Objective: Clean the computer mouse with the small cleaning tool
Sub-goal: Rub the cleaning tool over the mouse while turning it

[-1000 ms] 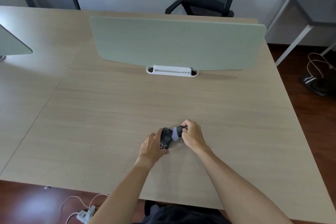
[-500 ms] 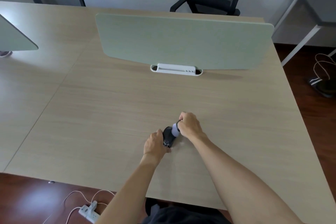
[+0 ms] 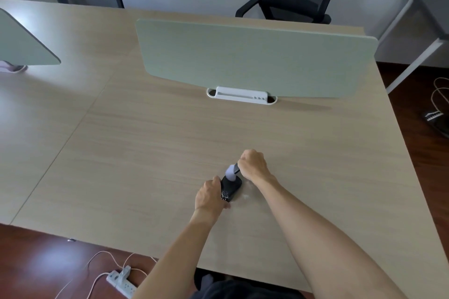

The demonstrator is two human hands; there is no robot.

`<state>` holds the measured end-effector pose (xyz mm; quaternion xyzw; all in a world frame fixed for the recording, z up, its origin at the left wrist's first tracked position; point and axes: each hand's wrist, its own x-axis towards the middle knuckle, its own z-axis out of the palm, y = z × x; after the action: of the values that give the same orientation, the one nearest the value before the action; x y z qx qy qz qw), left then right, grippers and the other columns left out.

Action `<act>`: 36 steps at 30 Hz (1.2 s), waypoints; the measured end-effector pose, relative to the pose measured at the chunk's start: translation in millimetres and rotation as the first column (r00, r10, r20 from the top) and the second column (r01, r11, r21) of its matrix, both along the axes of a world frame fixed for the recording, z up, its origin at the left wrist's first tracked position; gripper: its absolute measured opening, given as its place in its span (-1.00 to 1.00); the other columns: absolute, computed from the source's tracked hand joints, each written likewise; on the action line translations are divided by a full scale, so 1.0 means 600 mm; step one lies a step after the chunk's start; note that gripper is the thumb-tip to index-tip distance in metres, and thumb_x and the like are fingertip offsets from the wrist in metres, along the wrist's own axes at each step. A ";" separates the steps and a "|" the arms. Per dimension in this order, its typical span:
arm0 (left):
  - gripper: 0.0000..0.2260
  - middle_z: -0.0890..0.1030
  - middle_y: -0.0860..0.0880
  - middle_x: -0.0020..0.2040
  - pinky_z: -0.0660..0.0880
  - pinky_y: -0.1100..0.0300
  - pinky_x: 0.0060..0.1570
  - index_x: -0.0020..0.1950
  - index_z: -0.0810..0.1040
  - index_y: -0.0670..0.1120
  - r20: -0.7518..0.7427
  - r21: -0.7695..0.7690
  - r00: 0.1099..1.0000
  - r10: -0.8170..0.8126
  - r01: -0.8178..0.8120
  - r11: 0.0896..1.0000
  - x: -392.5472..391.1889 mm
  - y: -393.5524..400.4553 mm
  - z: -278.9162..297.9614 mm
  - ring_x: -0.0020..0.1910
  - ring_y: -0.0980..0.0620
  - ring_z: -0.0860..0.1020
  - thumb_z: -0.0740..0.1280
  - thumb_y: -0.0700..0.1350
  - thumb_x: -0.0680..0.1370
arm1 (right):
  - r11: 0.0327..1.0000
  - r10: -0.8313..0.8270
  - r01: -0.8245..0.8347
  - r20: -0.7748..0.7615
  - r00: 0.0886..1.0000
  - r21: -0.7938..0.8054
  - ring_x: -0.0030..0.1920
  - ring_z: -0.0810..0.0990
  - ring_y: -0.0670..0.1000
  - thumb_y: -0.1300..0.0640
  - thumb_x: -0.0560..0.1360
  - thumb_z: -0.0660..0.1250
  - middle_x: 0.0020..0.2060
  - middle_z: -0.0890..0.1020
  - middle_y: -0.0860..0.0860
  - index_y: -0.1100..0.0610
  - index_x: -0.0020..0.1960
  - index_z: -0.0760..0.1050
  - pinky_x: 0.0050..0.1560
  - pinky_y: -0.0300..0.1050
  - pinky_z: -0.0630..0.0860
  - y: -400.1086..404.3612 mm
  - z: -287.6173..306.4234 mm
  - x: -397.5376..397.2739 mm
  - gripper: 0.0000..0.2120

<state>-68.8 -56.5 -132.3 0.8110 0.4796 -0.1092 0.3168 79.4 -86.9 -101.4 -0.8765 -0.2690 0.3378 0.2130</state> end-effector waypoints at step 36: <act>-0.21 0.44 -0.07 0.19 0.47 0.03 0.16 0.55 0.03 0.14 -0.114 0.147 0.925 -0.363 0.377 0.915 -0.022 0.009 0.004 0.24 -0.10 0.44 0.37 -0.04 0.41 | 0.973 -0.170 0.171 -0.019 0.985 0.156 -0.11 0.58 0.15 0.29 0.37 0.17 -0.16 0.65 0.10 0.22 -0.12 0.56 -0.09 -0.05 0.55 -0.085 -0.024 -0.033 -0.80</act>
<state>-82.0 -51.1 -129.8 0.9053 0.3379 -0.1607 0.2012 59.8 -137.6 -116.0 -0.8758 -0.2182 0.2983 0.3104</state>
